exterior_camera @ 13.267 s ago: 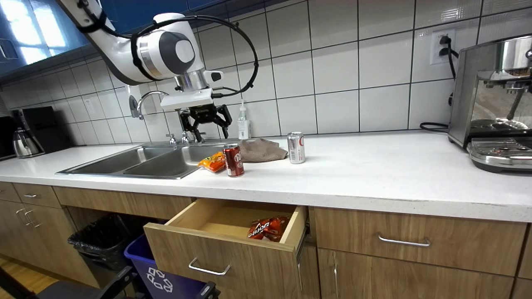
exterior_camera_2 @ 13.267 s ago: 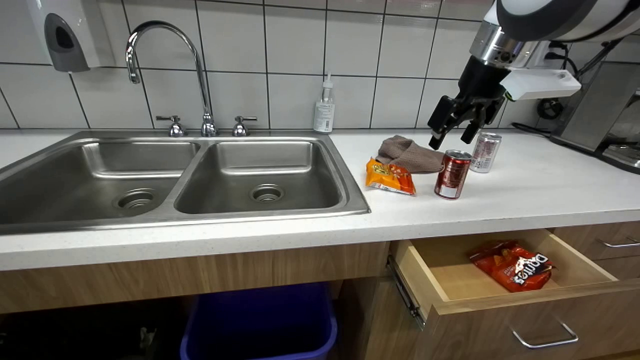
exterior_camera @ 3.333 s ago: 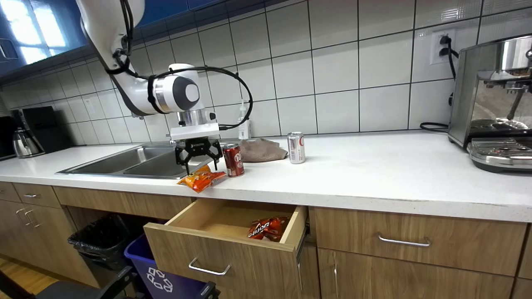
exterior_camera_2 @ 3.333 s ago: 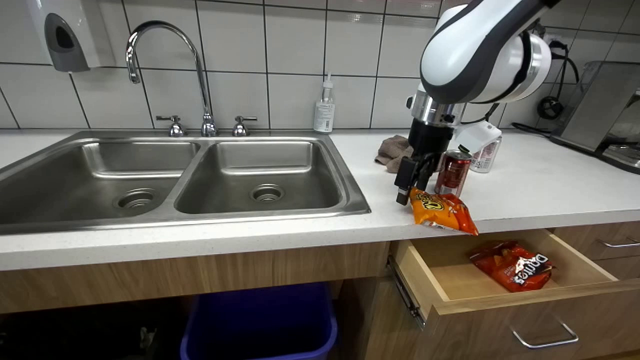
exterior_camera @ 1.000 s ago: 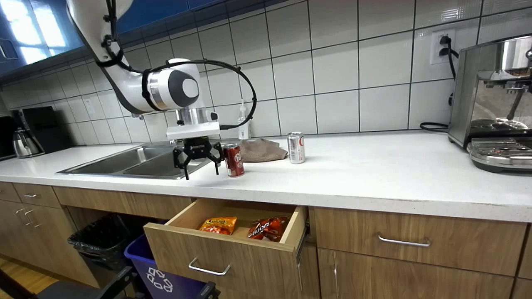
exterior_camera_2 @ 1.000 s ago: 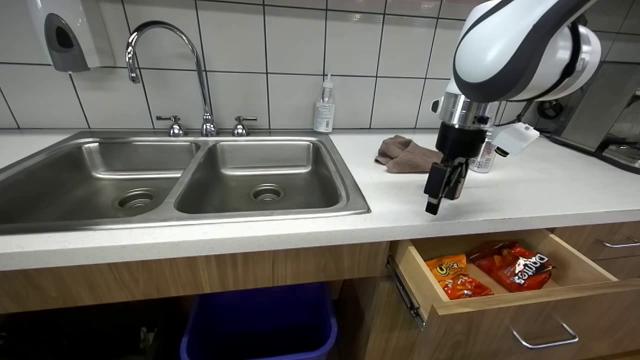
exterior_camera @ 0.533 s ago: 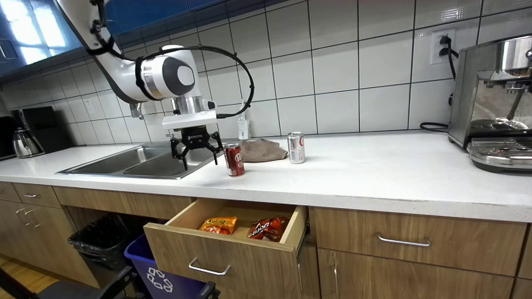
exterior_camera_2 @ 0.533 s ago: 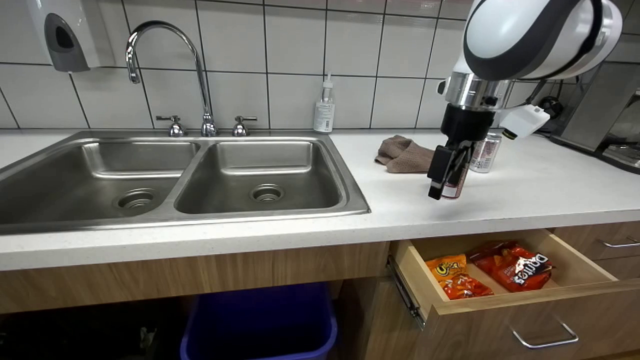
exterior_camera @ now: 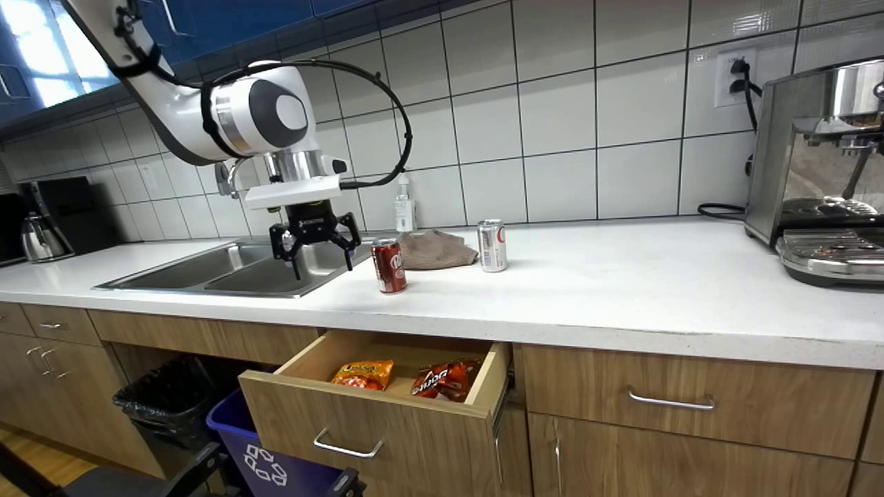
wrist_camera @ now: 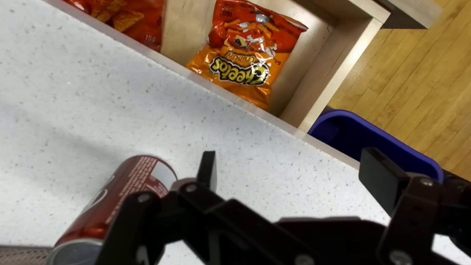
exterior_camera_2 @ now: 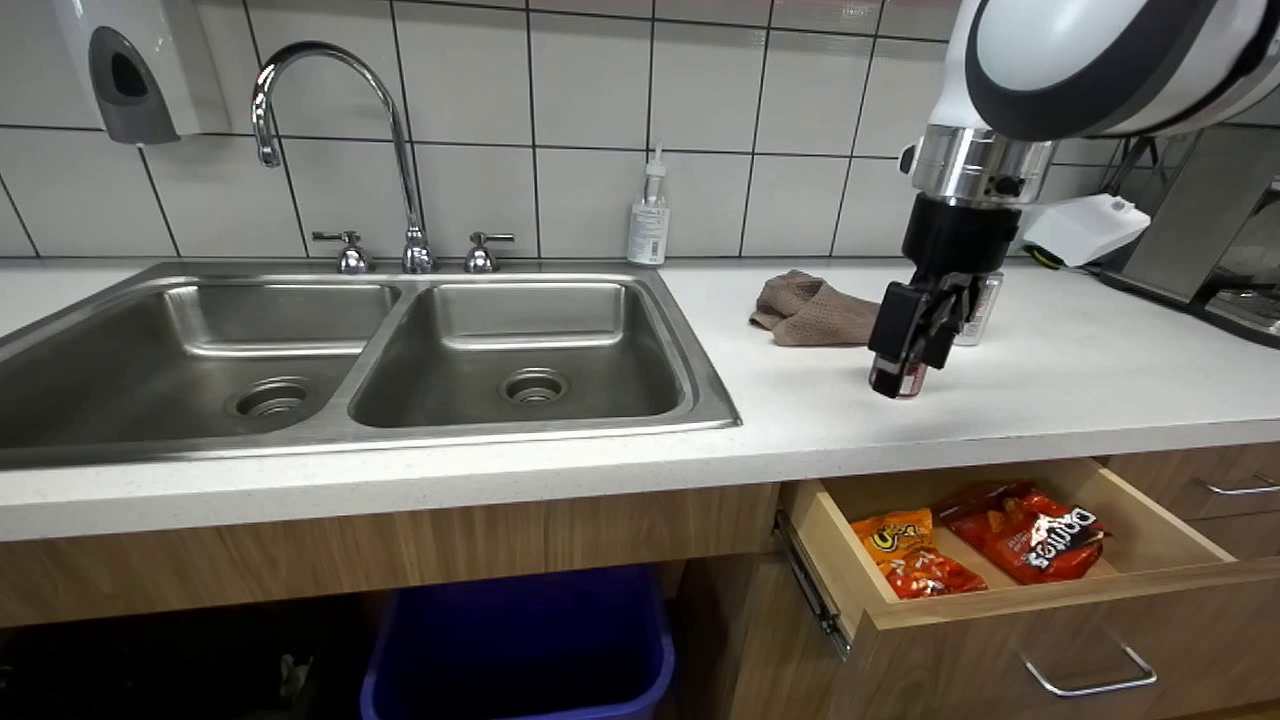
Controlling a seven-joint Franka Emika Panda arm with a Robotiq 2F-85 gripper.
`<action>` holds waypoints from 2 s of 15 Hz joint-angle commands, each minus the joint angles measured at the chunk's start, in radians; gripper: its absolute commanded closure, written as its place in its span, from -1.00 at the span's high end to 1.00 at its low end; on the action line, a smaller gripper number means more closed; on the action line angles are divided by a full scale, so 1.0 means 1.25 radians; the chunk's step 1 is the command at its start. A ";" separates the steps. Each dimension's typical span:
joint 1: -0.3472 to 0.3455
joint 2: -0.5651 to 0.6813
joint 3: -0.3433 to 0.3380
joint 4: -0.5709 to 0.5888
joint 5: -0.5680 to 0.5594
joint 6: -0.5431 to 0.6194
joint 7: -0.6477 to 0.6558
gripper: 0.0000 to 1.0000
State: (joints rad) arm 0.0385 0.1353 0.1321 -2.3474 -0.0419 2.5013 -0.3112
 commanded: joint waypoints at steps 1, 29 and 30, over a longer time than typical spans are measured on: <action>0.015 -0.055 -0.010 -0.049 -0.003 -0.002 0.060 1.00; 0.003 -0.210 -0.064 -0.212 0.007 -0.012 0.092 1.00; 0.003 -0.218 -0.068 -0.224 0.007 -0.014 0.097 1.00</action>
State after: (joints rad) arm 0.0440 -0.0638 0.0588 -2.5615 -0.0390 2.5020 -0.2190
